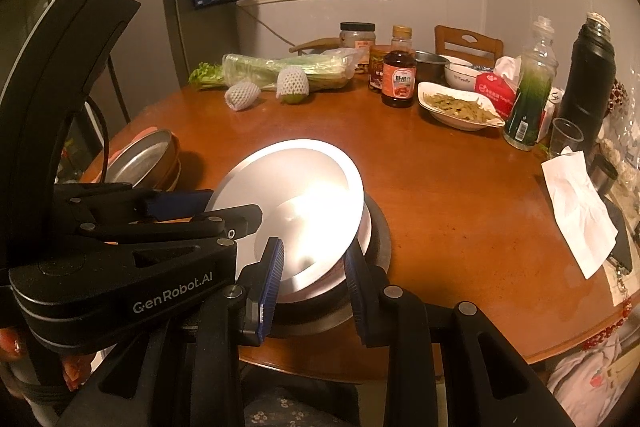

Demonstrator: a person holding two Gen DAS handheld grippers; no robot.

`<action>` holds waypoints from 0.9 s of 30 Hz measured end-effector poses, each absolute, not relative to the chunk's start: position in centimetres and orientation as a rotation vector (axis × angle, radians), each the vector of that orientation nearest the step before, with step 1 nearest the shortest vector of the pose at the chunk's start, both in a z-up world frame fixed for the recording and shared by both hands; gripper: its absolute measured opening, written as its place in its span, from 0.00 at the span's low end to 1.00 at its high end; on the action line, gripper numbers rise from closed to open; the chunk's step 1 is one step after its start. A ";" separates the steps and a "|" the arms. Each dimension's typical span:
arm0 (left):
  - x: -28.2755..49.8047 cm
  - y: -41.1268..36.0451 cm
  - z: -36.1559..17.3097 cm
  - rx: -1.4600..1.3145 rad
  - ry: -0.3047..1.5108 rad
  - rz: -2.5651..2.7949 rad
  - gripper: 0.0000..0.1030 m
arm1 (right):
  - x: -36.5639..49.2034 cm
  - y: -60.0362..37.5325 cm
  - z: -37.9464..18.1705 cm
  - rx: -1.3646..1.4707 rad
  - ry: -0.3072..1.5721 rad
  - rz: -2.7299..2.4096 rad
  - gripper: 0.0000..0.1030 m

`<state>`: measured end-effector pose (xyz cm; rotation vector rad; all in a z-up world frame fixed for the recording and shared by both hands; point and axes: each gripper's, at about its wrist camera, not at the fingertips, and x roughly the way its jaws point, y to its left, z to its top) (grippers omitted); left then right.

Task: Organize plates and bowls
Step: 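Lift the white plate with the left tool and carry it over the steel bowl, then lower the white plate into the steel bowl and open the left tool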

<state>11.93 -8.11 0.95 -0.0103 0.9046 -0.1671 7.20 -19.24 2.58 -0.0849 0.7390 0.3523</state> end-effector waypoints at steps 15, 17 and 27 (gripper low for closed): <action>12.1 -7.1 0.8 -0.029 0.899 -0.154 0.36 | 7.5 -18.5 2.6 -0.114 0.737 0.339 0.32; 12.1 -7.0 0.9 -0.030 0.894 -0.153 0.36 | 7.7 -18.6 2.5 -0.109 0.743 0.340 0.32; 11.9 -6.5 0.9 -0.026 0.885 -0.160 0.37 | 8.2 -19.2 2.6 -0.081 0.741 0.316 0.33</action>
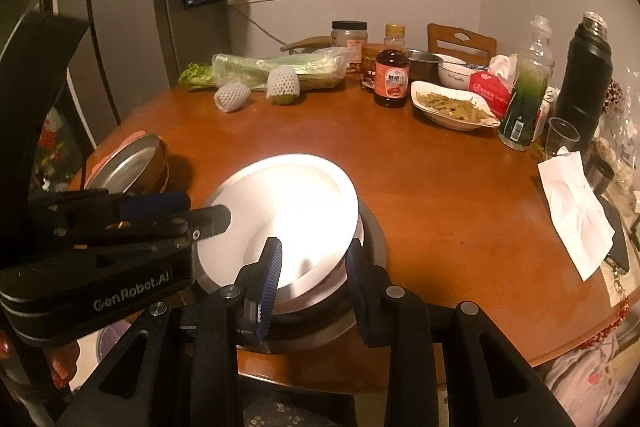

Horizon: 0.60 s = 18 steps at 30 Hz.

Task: Organize plates and bowls
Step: 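Lower the white plate into the steel bowl and open the left tool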

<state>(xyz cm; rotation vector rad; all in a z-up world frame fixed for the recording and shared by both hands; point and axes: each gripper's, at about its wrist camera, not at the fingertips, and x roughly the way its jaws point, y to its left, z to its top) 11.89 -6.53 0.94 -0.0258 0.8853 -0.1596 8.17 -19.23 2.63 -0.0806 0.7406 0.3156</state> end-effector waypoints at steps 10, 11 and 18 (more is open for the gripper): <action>11.2 -6.0 1.6 -0.037 0.860 -0.175 0.37 | 8.2 -19.8 3.6 -0.078 0.719 0.277 0.33; 11.1 -5.9 1.7 -0.039 0.857 -0.177 0.37 | 8.1 -19.8 3.7 -0.077 0.716 0.274 0.33; 10.4 -5.2 2.4 -0.047 0.831 -0.173 0.37 | 7.7 -19.6 4.5 -0.091 0.699 0.259 0.33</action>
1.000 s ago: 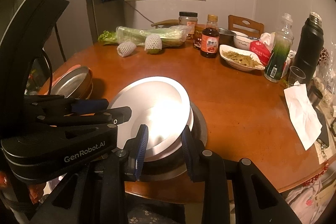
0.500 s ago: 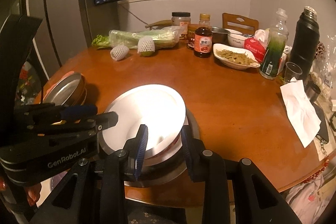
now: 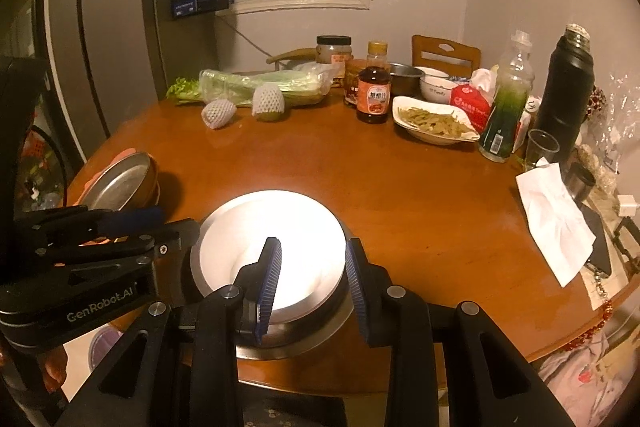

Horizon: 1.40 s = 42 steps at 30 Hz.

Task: Organize plates and bowls
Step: 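Lower the white plate into the steel bowl and open the left tool, then grasp the rim of the steel bowl holding the plates with the left tool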

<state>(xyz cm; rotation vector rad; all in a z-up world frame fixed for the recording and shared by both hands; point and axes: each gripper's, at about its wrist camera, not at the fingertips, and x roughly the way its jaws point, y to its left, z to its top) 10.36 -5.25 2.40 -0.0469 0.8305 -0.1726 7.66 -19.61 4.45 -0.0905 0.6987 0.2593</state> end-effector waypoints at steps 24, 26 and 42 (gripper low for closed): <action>8.0 -3.0 2.8 -0.092 0.806 -0.162 0.46 | 7.3 -19.3 5.7 -0.071 0.674 0.256 0.46; 8.3 -3.2 2.6 -0.100 0.810 -0.164 0.48 | 7.8 -19.7 5.1 -0.067 0.698 0.244 0.47; 11.6 -4.3 0.4 -0.218 0.910 -0.221 0.55 | 10.0 -21.7 2.0 0.003 0.790 0.243 0.50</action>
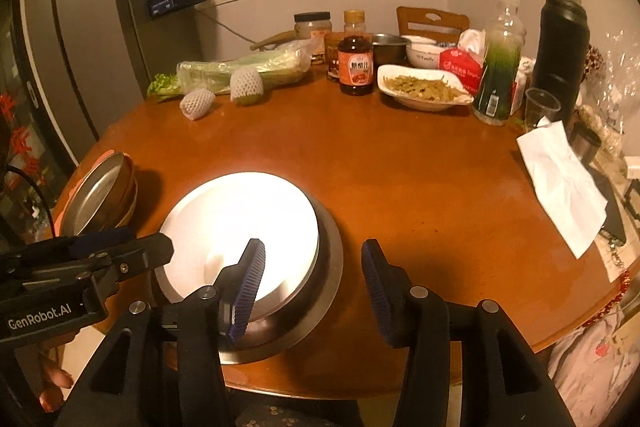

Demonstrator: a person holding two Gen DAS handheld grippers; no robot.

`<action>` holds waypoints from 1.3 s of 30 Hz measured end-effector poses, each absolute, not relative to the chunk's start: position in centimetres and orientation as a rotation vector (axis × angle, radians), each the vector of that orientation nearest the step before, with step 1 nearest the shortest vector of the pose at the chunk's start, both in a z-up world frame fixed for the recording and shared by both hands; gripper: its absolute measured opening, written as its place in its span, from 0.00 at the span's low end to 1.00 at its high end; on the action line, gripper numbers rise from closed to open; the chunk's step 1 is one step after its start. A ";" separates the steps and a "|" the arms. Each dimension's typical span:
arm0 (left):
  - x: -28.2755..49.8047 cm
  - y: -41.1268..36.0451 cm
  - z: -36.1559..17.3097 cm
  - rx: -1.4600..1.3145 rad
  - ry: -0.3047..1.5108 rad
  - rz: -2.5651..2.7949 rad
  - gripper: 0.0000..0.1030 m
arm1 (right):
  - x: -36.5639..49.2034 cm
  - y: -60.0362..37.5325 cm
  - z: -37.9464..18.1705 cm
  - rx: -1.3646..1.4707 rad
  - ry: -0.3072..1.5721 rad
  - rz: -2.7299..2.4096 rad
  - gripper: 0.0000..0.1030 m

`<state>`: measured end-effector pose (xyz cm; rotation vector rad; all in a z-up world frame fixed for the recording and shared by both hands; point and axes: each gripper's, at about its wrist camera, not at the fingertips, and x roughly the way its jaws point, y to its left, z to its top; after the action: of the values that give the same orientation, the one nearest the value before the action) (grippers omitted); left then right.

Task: Organize plates and bowls
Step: 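Grasp the rim of the steel bowl holding the plates with the left tool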

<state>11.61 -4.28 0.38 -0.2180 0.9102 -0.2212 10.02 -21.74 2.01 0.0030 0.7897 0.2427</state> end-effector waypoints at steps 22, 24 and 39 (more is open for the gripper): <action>14.5 -4.5 -2.0 -0.248 0.964 -0.221 0.64 | 12.6 -22.9 -1.1 0.173 0.904 0.327 0.59; 14.7 -4.4 -2.1 -0.258 0.967 -0.227 0.64 | 12.8 -23.0 -1.3 0.194 0.913 0.335 0.59; 15.0 -5.5 -2.9 -0.262 1.006 -0.303 0.54 | 12.4 -22.2 -1.5 0.170 0.910 0.335 0.35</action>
<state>14.98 -5.49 -2.89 -0.2620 1.0062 -0.3034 12.42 -22.24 -1.55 0.1700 0.9103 0.3350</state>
